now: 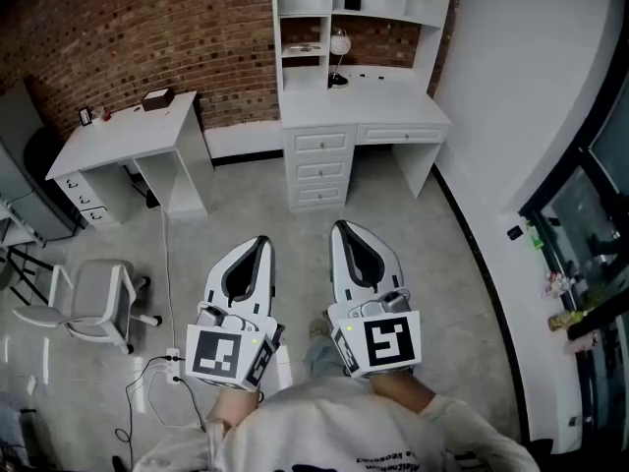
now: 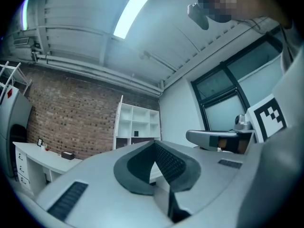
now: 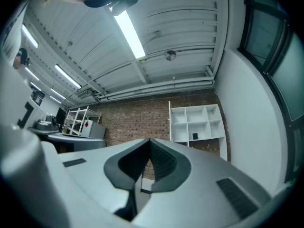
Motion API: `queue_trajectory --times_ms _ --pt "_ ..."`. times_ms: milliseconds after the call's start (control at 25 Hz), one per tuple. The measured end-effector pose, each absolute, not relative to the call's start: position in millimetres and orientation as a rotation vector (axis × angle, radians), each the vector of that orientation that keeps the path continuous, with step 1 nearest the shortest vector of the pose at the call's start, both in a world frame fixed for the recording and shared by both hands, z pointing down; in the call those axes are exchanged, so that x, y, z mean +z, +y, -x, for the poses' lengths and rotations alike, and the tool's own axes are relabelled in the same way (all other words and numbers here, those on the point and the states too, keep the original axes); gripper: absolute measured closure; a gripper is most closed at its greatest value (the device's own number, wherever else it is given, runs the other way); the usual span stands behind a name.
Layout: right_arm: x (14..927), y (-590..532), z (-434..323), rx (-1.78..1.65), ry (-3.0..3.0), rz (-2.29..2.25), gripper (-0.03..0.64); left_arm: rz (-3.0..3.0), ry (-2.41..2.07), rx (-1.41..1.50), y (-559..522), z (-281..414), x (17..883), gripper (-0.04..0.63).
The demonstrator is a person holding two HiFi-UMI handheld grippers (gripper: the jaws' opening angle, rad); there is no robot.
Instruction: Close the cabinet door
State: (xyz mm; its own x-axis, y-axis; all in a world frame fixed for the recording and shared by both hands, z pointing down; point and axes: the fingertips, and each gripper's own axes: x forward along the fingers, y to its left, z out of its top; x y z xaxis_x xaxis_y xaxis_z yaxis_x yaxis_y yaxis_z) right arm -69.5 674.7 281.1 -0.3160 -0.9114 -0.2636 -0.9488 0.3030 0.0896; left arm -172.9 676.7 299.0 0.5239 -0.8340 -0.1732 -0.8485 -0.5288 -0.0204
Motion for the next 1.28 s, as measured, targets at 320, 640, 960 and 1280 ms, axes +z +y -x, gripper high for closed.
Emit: queue_trajectory --times_ms 320,640,960,1280 --pt "279 579 57 0.311 2.391 1.696 0.598 2.648 1.454 0.216 584 158 296 0.588" --pt "258 481 47 0.377 2.414 1.649 0.598 2.626 1.474 0.264 482 150 279 0.588" --pt "255 403 37 0.388 2.437 1.587 0.598 2.582 1.510 0.292 407 140 275 0.588" --pt "267 368 32 0.341 2.477 1.559 0.598 2.577 1.560 0.264 373 134 283 0.588"
